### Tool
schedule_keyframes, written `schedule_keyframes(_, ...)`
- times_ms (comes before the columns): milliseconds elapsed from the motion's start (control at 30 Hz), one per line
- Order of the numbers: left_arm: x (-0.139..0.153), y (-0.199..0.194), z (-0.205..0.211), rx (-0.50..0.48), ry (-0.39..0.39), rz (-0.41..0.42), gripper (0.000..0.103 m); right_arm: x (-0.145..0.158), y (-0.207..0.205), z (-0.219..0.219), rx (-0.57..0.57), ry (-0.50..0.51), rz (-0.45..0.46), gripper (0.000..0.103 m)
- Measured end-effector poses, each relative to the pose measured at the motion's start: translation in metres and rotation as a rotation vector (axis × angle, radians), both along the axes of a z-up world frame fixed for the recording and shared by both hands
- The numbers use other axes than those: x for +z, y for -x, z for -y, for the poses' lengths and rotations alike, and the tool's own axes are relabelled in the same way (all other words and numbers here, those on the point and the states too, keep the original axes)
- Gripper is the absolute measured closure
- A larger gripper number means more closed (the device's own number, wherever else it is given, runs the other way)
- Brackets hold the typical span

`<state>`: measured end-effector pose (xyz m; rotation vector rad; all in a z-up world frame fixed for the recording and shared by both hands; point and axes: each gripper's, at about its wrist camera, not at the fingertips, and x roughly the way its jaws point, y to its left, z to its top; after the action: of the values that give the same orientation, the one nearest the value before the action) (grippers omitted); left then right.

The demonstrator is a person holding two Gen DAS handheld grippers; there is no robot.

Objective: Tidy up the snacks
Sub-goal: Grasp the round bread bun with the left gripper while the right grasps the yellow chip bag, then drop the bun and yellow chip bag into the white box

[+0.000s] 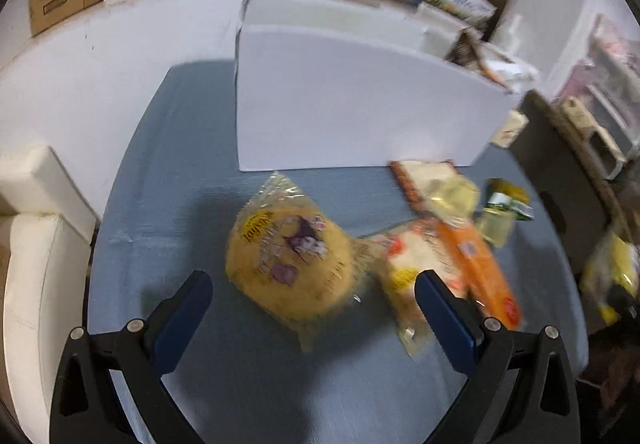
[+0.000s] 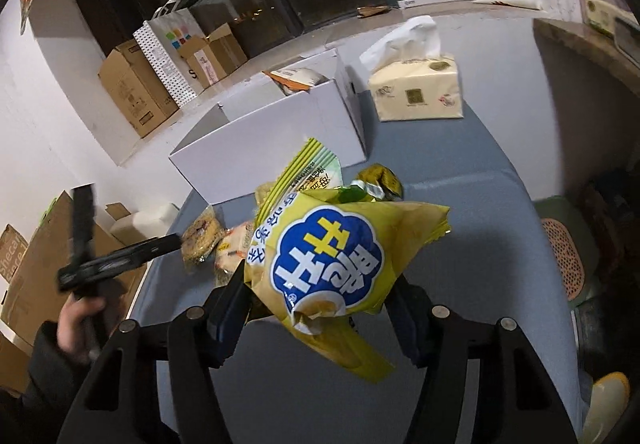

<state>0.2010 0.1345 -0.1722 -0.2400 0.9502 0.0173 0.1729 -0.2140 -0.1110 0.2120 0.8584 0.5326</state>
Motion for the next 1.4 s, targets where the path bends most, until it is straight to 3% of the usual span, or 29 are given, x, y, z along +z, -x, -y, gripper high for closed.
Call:
schedule_keyframes(200,-0.024,-0.03,0.008,-0.026,-0.164,-0.074,0.0,-0.008,0.0,0.001,0.0,0.005,-0.022,0.036)
schedule_keyframes(333,-0.032,-0.031,-0.002,-0.046,-0.105,-0.067,0.001,-0.012,-0.002,-0.002,0.01,0.011,-0.028,0.036)
schedule_keyframes(433,-0.028,-0.026,-0.004,-0.065,-0.13,-0.044,0.02,-0.014,-0.002,-0.006,0.02,0.019,-0.03,0.035)
schedule_keyframes(467,-0.027,-0.024,-0.007,-0.07,-0.095,-0.04,0.022,-0.016,-0.003,-0.008,0.024,0.021,-0.034,0.035)
schedule_keyframes(633,-0.019,-0.008,-0.02,-0.059,-0.022,-0.001,0.023,-0.018,-0.005,-0.015,0.04,0.022,-0.037,0.035)
schedule_keyframes(833,0.023,0.02,-0.023,-0.058,0.014,0.118,0.023,-0.011,-0.009,-0.03,0.08,0.024,-0.014,0.035)
schedule_keyframes(1033,0.096,0.018,-0.021,-0.095,0.022,0.271,0.023,0.02,-0.03,-0.06,0.145,0.007,0.055,0.035)
schedule_keyframes(1267,0.153,-0.042,-0.005,-0.146,0.007,0.371,0.023,0.084,-0.094,-0.115,0.201,-0.001,0.183,0.035)
schedule_keyframes(1400,0.162,-0.084,-0.002,-0.162,-0.015,0.378,0.023,0.109,-0.144,-0.138,0.183,0.0,0.21,0.035)
